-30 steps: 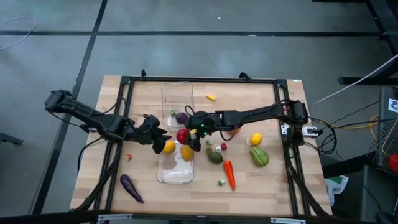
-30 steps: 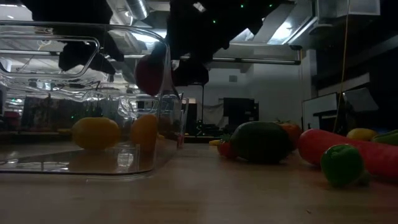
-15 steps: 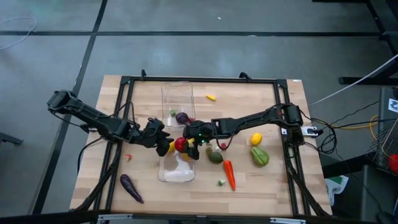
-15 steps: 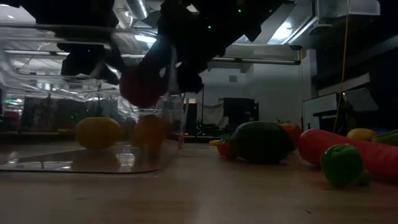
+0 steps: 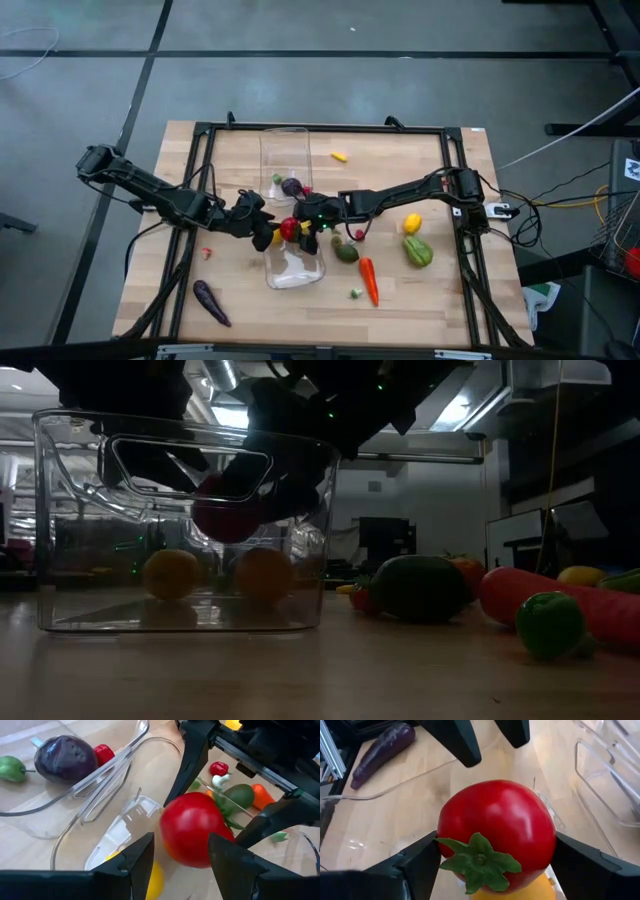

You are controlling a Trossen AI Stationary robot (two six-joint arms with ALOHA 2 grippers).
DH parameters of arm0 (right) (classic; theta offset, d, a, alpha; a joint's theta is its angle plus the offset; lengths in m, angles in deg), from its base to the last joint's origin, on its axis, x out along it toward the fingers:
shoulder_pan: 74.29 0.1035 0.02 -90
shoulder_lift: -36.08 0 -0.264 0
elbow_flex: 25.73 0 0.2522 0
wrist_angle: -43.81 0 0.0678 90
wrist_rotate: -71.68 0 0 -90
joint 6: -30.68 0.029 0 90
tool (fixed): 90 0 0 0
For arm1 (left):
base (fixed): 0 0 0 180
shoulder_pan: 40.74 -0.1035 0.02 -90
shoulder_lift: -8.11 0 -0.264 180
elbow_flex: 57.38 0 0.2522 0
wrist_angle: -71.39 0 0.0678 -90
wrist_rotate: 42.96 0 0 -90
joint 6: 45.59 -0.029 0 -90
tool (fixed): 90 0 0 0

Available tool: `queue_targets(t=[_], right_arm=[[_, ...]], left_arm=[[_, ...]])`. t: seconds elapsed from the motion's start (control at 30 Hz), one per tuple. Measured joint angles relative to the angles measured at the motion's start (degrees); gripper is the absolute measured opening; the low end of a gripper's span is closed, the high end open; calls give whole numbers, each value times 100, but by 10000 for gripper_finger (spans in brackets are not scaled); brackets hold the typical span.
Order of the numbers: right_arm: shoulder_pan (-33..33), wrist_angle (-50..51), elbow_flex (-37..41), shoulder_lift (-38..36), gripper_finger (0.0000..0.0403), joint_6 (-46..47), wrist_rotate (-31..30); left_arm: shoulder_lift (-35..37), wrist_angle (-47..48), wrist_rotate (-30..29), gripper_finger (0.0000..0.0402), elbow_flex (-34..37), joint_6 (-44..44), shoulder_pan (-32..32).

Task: Sort produce into baskets
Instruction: Put the red tomato into the bottom transparent bin

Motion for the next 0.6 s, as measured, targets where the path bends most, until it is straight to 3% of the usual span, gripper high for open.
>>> queue_targets(t=[0.6], right_arm=[[10,10,0,-2,328,14,-151]], left_arm=[[0,14,0,180,0,-50,0]])
